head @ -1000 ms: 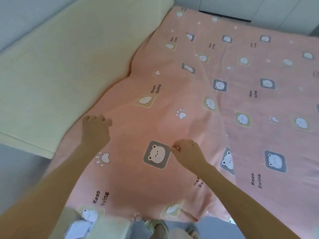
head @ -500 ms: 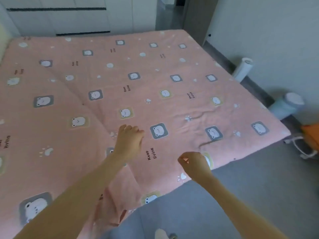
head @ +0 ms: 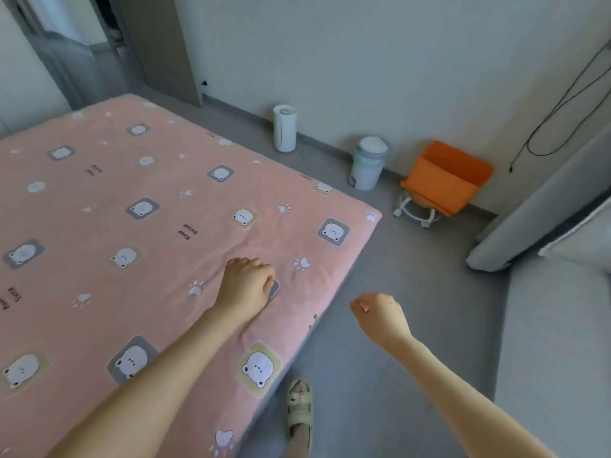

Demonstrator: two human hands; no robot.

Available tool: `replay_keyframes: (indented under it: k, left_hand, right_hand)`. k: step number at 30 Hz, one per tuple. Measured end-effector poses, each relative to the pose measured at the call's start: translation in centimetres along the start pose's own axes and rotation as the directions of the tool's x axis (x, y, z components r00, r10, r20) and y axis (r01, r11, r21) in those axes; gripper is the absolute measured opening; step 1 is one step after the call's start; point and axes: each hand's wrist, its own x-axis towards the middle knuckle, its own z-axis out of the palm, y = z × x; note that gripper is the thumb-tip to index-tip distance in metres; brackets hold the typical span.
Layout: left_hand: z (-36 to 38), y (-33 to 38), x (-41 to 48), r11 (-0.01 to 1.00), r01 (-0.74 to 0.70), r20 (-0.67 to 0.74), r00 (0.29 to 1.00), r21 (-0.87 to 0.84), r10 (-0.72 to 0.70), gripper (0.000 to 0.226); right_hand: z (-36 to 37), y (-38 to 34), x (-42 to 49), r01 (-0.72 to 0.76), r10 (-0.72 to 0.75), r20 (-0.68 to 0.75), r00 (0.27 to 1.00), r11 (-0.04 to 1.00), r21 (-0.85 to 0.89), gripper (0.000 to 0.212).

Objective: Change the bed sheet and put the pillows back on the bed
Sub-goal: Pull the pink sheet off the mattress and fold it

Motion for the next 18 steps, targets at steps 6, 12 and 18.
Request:
replay_keyframes:
  k: [6,12,18]
  left_hand:
    - [5.8,0.0,15.1,0.993,-0.065,0.05,0.996,-0.099,0.07,0.024]
    - [12.0,0.2,28.8,0.978,-0.116,0.154,0.978,-0.174,0.143,0.024]
    - [18.3,0.8,37.4,0.97,-0.079,0.227,0.965,-0.231,0.133,0.016]
  right_hand:
    - [-2.4,4.8,11.8,-0.23,0.233,-0.009,0.972,0.966,0.122,0.039]
    - [-3.5,9.8,24.7,-0.49,0.492,0.082,0.867,0.809,0.325,0.03]
    - [-2.2,13.1,34.1,-0.586,0.562,0.2,0.803,0.679,0.442,0.024]
